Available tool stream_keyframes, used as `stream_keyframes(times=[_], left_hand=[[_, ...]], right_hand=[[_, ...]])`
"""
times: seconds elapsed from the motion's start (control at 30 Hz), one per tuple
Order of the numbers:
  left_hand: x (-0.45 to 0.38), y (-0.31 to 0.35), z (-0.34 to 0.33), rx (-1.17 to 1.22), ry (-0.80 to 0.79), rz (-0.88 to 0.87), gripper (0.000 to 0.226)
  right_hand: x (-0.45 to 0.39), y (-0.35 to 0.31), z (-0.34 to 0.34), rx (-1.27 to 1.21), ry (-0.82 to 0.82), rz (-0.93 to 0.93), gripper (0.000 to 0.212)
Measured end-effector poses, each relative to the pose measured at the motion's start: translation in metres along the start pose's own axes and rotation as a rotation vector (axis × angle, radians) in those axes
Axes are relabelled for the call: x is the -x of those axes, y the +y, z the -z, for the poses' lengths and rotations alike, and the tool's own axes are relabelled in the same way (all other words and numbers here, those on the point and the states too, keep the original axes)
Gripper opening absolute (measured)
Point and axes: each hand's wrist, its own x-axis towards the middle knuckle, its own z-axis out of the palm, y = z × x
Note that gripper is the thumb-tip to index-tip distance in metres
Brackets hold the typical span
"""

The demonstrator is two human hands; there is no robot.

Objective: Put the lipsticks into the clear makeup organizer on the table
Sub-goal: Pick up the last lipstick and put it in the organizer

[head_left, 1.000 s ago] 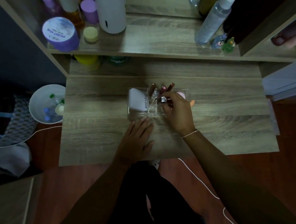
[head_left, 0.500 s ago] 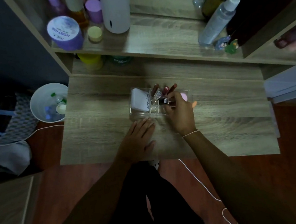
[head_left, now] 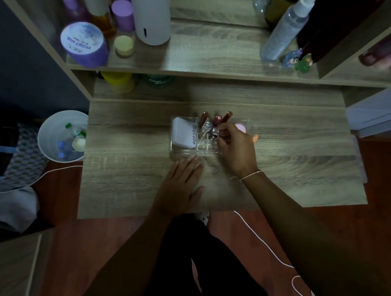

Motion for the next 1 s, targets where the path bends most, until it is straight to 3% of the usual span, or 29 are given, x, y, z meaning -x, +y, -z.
stream_keyframes(times=[0.37, 0.5, 0.67, 0.83, 1.0], left_hand=[[0.0, 0.002, 0.009, 0.041, -0.006, -0.025, 0.055], [0.009, 0.004, 0.021, 0.226, 0.18, 0.031, 0.044], [0.011, 0.008, 0.047, 0.248, 0.341, 0.112, 0.051], [-0.007, 0.002, 0.063, 0.253, 0.258, 0.311, 0.067], [-0.016, -0.001, 0.062, 0.236, 0.136, 0.404, 0.07]], right_hand=[[0.024, 0.001, 0.005, -0.055, 0.034, 0.001, 0.013], [0.054, 0.015, 0.012, -0.016, 0.085, 0.043, 0.011], [0.074, 0.039, 0.025, -0.06, 0.337, -0.049, 0.02], [0.057, 0.057, 0.028, -0.166, 0.141, -0.271, 0.062], [0.043, 0.062, 0.019, -0.154, 0.102, -0.262, 0.054]])
